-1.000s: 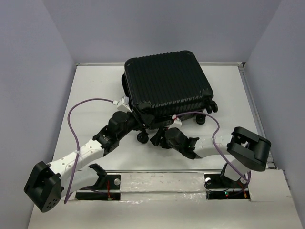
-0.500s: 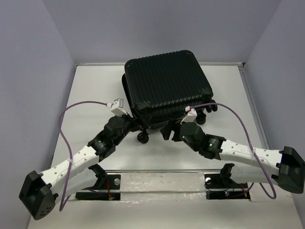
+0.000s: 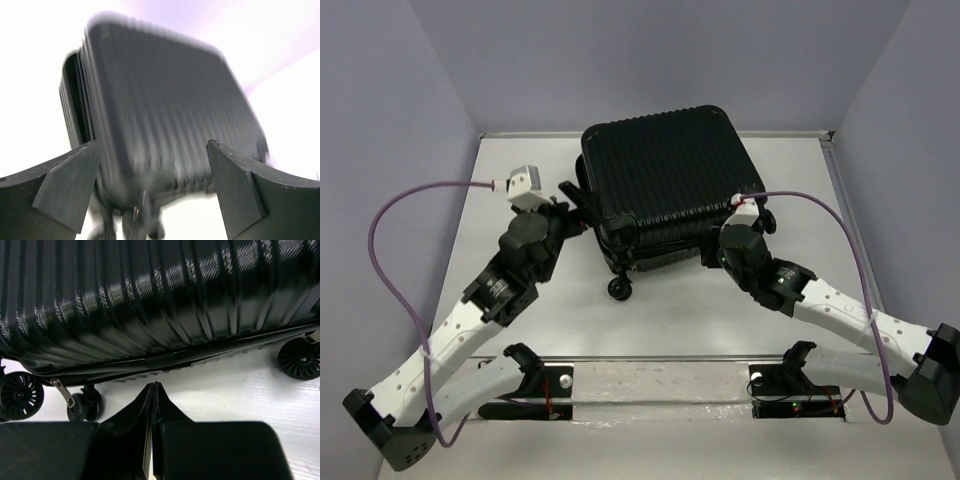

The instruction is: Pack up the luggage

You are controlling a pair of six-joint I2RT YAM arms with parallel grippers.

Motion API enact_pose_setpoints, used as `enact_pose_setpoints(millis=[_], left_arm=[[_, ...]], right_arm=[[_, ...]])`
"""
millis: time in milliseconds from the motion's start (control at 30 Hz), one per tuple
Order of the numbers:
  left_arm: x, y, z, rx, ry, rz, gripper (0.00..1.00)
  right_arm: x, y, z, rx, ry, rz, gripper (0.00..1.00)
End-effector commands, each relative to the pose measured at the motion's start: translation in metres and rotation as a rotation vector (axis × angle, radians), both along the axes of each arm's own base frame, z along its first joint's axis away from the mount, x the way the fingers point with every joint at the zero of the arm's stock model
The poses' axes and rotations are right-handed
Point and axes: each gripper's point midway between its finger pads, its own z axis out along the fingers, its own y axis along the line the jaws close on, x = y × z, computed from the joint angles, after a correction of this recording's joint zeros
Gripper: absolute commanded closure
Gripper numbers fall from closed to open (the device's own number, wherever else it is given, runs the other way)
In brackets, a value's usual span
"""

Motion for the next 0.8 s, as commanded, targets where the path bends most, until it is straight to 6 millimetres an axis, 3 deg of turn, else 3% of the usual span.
enact_pose_setpoints(millis=[0, 33, 67, 100, 133, 200, 233, 267, 300, 333, 367, 400, 433, 467, 500, 533, 567, 600, 633, 667, 767], left_arm=[[0.060, -0.007, 0.041, 0.083, -0.042, 0.021, 0.01], [0.074, -0.008, 0.047, 0.079, -0.046, 0.000, 0.01], [0.088, -0.007, 0.073, 0.057, -0.082, -0.001, 0.01], [0.105, 0.003, 0.078, 0.053, -0.079, 0.011, 0.01], [0.133, 0.000, 0.090, 0.051, -0.096, 0.009, 0.01], [0.166, 0.011, 0.089, 0.063, -0.078, 0.011, 0.01], [0.197, 0.008, 0.063, 0.080, -0.017, -0.003, 0.01], [0.211, 0.011, 0.078, 0.076, -0.020, -0.010, 0.01], [0.242, 0.021, 0.050, 0.093, 0.045, 0.013, 0.01], [0.256, 0.025, 0.044, 0.107, 0.062, 0.020, 0.01], [0.269, 0.028, 0.067, 0.106, 0.026, 0.028, 0.01], [0.279, 0.023, 0.068, 0.102, 0.024, -0.017, 0.01], [0.308, 0.028, 0.028, 0.106, 0.102, -0.025, 0.01], [0.320, 0.029, 0.060, 0.088, 0.036, -0.040, 0.01], [0.340, 0.018, 0.015, 0.075, 0.128, -0.115, 0.01], [0.348, 0.018, 0.010, 0.057, 0.136, -0.146, 0.01], [0.356, 0.025, 0.036, 0.035, 0.077, -0.151, 0.01], [0.368, 0.022, 0.006, 0.002, 0.131, -0.189, 0.01], [0.371, 0.023, 0.008, -0.018, 0.121, -0.205, 0.01], [0.378, 0.029, 0.000, -0.068, 0.118, -0.210, 0.01], [0.380, 0.022, -0.023, -0.136, 0.136, -0.276, 0.01]], right_arm=[[0.003, 0.001, 0.029, -0.010, -0.043, 0.042, 0.92], [0.005, -0.001, 0.030, -0.012, -0.043, 0.036, 0.92], [0.004, -0.002, 0.028, -0.014, -0.038, 0.037, 0.91], [0.004, -0.004, 0.025, -0.021, -0.025, 0.038, 0.91], [0.005, -0.009, 0.021, -0.026, -0.015, 0.028, 0.90], [0.006, -0.014, 0.013, -0.033, 0.005, 0.027, 0.90], [0.005, -0.014, 0.009, -0.026, 0.023, 0.042, 0.90], [0.004, -0.017, 0.005, -0.020, 0.036, 0.043, 0.90], [0.003, -0.018, 0.004, -0.010, 0.045, 0.051, 0.90], [0.001, -0.017, 0.002, -0.004, 0.051, 0.059, 0.90], [0.000, -0.017, 0.001, -0.003, 0.054, 0.065, 0.90], [-0.003, -0.016, -0.001, 0.002, 0.063, 0.077, 0.90], [-0.006, -0.014, -0.004, 0.013, 0.076, 0.085, 0.90], [-0.008, -0.011, -0.007, 0.016, 0.087, 0.101, 0.90], [-0.011, -0.008, -0.013, 0.017, 0.106, 0.122, 0.90], [-0.012, -0.009, -0.017, 0.017, 0.114, 0.118, 0.90], [-0.013, -0.011, -0.020, 0.015, 0.117, 0.113, 0.90], [-0.015, -0.014, -0.027, 0.003, 0.127, 0.106, 0.90], [-0.015, -0.016, -0.031, -0.005, 0.131, 0.099, 0.90], [-0.016, -0.019, -0.035, -0.013, 0.137, 0.091, 0.90], [-0.016, -0.027, -0.054, -0.049, 0.164, 0.051, 0.90]])
